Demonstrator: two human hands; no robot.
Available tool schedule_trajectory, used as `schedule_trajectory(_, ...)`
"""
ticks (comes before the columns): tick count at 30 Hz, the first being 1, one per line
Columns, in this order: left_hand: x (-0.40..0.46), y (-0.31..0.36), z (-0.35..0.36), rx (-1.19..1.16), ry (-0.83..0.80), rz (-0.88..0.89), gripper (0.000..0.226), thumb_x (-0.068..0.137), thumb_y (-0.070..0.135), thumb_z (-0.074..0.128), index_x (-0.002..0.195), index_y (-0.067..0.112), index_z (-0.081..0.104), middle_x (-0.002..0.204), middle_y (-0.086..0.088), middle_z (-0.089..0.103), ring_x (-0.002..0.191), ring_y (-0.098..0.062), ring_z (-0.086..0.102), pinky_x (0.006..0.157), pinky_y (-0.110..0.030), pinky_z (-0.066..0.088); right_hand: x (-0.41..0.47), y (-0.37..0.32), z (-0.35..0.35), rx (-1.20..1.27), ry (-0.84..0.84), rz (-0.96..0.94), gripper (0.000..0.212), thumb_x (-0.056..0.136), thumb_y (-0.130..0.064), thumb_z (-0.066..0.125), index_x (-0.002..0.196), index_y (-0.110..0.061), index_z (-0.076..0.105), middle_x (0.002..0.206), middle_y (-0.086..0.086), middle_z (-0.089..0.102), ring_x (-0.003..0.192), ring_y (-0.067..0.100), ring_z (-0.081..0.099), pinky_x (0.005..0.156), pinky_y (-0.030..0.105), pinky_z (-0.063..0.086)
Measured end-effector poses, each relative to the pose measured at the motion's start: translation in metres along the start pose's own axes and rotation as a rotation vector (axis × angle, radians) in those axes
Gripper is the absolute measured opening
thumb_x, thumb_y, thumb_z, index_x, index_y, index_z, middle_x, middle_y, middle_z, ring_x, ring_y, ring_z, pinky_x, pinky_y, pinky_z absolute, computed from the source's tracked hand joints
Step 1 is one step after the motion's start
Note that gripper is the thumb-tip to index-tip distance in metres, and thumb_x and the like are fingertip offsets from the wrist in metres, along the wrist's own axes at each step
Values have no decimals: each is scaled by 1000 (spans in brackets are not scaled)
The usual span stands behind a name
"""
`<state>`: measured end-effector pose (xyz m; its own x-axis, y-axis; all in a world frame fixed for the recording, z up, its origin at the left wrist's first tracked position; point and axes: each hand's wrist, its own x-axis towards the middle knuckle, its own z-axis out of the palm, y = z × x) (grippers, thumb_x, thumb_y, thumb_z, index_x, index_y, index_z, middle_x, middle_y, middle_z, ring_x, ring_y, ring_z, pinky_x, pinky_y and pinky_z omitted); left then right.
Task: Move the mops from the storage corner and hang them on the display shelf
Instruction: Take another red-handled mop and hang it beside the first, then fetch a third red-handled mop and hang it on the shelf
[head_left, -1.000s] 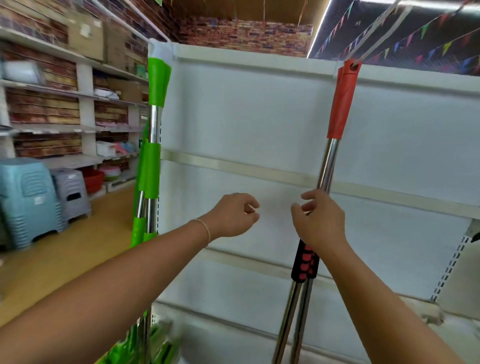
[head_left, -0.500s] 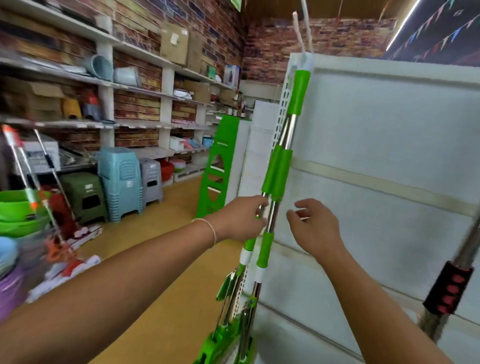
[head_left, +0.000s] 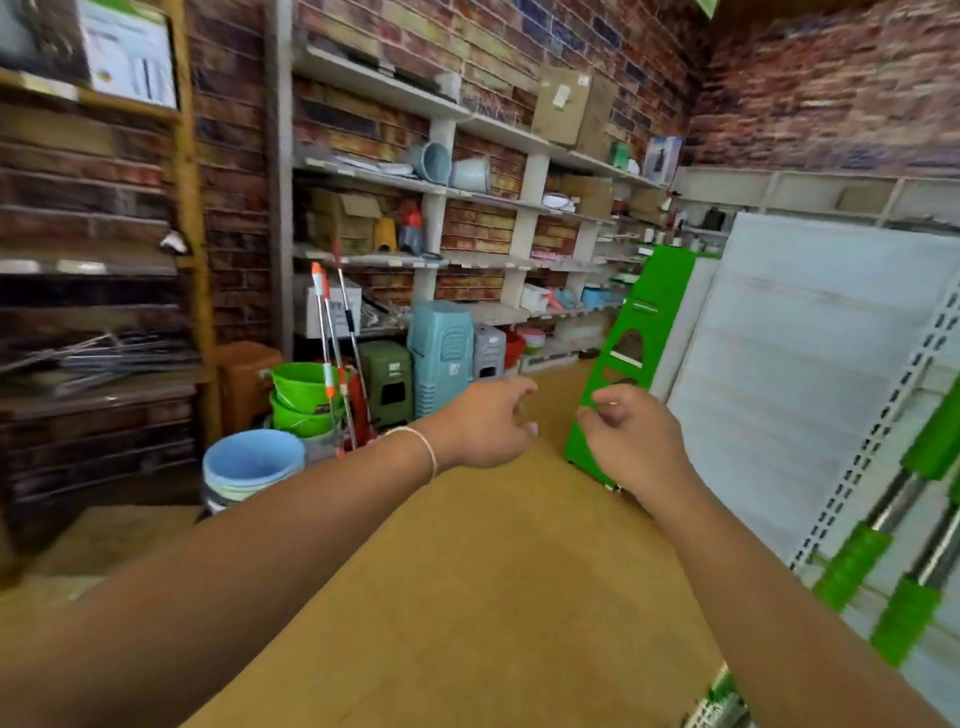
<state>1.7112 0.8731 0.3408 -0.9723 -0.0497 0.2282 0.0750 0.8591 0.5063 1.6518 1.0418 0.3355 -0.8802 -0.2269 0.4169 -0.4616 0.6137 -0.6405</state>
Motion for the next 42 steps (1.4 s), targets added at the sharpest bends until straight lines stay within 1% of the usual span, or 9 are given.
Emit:
schedule_trajectory(7,-1,-96,-44,7,79,-173,56,96,28,57,147,17,36,138,-9,54,115,-26,59,91,-26,44,50,-51,90,45,-139,-90,34,94,-31,62,125,-19,62,119,0,67,88,10,56,59,13,37)
schedule_trajectory(11,13,-149,-63,-2,120,-246,48,96,23,57,142,15,42,129,-6,56,111,-23,59,86,-24,44,87,-68,143,55,-203,-123,33,94,-32,61,126,-20,62,116,-1,67,88,10,55,62,19,37)
schedule_trajectory(16,51,-217,-80,27,118,-352,53,96,26,58,145,14,41,138,-11,54,123,-25,54,98,-27,42,146,-81,209,83,-299,-151,34,94,-34,61,125,-21,61,111,-3,68,89,10,57,59,15,36)
schedule_trajectory(23,142,-301,-123,80,150,-435,53,97,27,57,146,13,40,137,-10,56,121,-26,57,96,-28,44,260,-94,280,111,-362,-168,35,94,-34,61,125,-19,61,111,0,68,95,16,63,78,30,50)
schedule_trajectory(27,190,-351,-139,50,144,-462,56,98,28,56,148,15,36,138,-9,55,114,-25,60,84,-28,48,313,-106,324,128,-376,-187,33,95,-32,60,125,-18,62,111,0,68,94,16,65,80,32,54)
schedule_trajectory(30,230,-389,-147,69,154,-451,55,97,29,56,147,16,38,141,-7,53,121,-23,56,90,-25,43,349,-117,363,133,-375,-221,31,95,-32,61,123,-17,64,105,-2,67,96,15,63,84,30,51)
schedule_trajectory(34,289,-442,-157,72,136,-402,46,97,29,57,139,16,45,130,-7,60,95,-19,59,80,-23,42,402,-130,417,162,-346,-236,29,96,-31,59,122,-18,64,102,-6,63,92,11,60,77,23,43)
schedule_trajectory(38,349,-499,-177,82,124,-371,54,97,28,56,146,13,39,135,-8,57,116,-24,57,84,-17,38,459,-139,467,157,-301,-222,29,98,-31,56,122,-17,65,102,-6,63,92,11,58,74,23,40)
schedule_trajectory(42,408,-549,-199,95,83,-361,54,97,29,56,146,14,40,139,-8,54,122,-24,55,93,-20,40,513,-144,500,136,-249,-182,29,98,-31,56,121,-16,66,106,-3,68,92,12,59,77,23,39)
